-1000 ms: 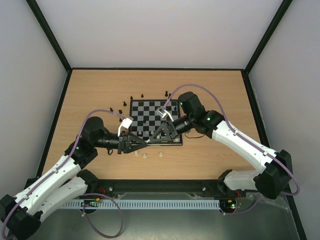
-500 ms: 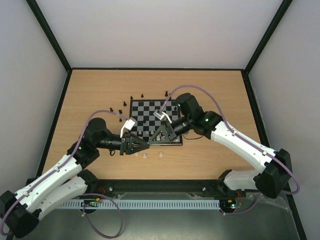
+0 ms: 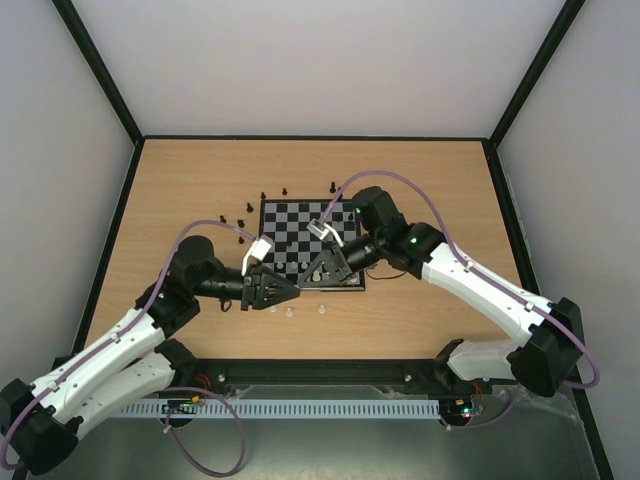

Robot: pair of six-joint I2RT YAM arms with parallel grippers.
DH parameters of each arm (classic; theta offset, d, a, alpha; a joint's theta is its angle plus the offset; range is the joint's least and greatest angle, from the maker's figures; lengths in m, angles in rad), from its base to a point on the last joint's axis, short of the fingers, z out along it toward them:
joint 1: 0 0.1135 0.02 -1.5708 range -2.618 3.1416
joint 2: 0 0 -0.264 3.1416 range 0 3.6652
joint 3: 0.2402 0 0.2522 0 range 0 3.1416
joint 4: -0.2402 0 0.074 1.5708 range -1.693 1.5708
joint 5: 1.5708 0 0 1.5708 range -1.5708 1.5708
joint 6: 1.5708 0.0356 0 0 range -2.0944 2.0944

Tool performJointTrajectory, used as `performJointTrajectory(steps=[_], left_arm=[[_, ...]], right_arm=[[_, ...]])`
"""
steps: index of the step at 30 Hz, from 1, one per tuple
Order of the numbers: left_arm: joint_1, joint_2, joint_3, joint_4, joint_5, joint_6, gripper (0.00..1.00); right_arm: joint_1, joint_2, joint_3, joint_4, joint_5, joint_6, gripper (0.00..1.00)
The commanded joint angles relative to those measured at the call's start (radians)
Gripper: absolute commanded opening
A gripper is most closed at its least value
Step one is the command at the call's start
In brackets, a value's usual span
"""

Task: Set up the chess pieces on the board
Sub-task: Place the chess piece on the chessboard.

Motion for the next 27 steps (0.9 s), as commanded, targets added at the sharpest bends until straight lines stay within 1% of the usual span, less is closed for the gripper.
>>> performJointTrajectory(steps=[1,2,4,5,6,7,12,14,15,16,18,22,23,24,25,27], left_arm=[[-0.005,0.016,-0.003,-0.018,-0.04,0.015,0.24],[-0.005,0.013,0.001,-0.031,-0.046,0.022,0.29],[-0.004,0.005,0.012,-0.068,-0.069,0.039,0.5],[-0.003,0.0,0.02,-0.091,-0.08,0.056,0.58],[-0.001,-0.006,0.03,-0.111,-0.091,0.067,0.65],[0.003,-0.011,0.04,-0.135,-0.103,0.079,0.69],[0.036,-0.064,0.084,-0.231,-0.15,0.12,0.81],[0.054,-0.085,0.102,-0.28,-0.194,0.129,0.82],[0.065,-0.088,0.111,-0.302,-0.224,0.133,0.84],[0.071,-0.087,0.125,-0.327,-0.261,0.138,0.85],[0.078,-0.07,0.154,-0.382,-0.374,0.144,0.88],[0.086,0.017,0.201,-0.465,-0.605,0.154,0.9],[0.086,0.041,0.21,-0.483,-0.659,0.16,0.91],[0.087,0.063,0.217,-0.497,-0.716,0.163,0.96],[0.089,0.081,0.22,-0.505,-0.764,0.169,0.99],[0.092,0.114,0.221,-0.514,-0.822,0.174,0.99]], right_arm=[[0.016,-0.018,-0.006,-0.001,0.004,-0.002,0.01],[0.015,-0.018,-0.004,-0.007,0.019,-0.006,0.01],[0.015,-0.021,-0.002,-0.012,0.059,-0.009,0.01],[0.016,-0.021,0.002,-0.02,0.089,-0.015,0.01],[0.015,-0.021,0.007,-0.034,0.122,-0.024,0.01],[0.014,-0.02,0.009,-0.041,0.148,-0.029,0.01],[0.013,0.007,0.036,-0.104,0.305,-0.06,0.01],[0.014,0.025,0.058,-0.15,0.431,-0.082,0.01],[0.014,0.038,0.07,-0.174,0.525,-0.092,0.01],[0.013,0.047,0.084,-0.197,0.582,-0.101,0.01],[0.015,0.093,0.111,-0.234,0.747,-0.116,0.01],[0.015,0.218,0.178,-0.294,1.006,-0.138,0.01],[0.015,0.257,0.198,-0.31,1.057,-0.143,0.01],[0.015,0.295,0.216,-0.322,1.11,-0.145,0.01],[0.015,0.327,0.232,-0.337,1.163,-0.146,0.01],[0.016,0.387,0.253,-0.356,1.247,-0.148,0.01]])
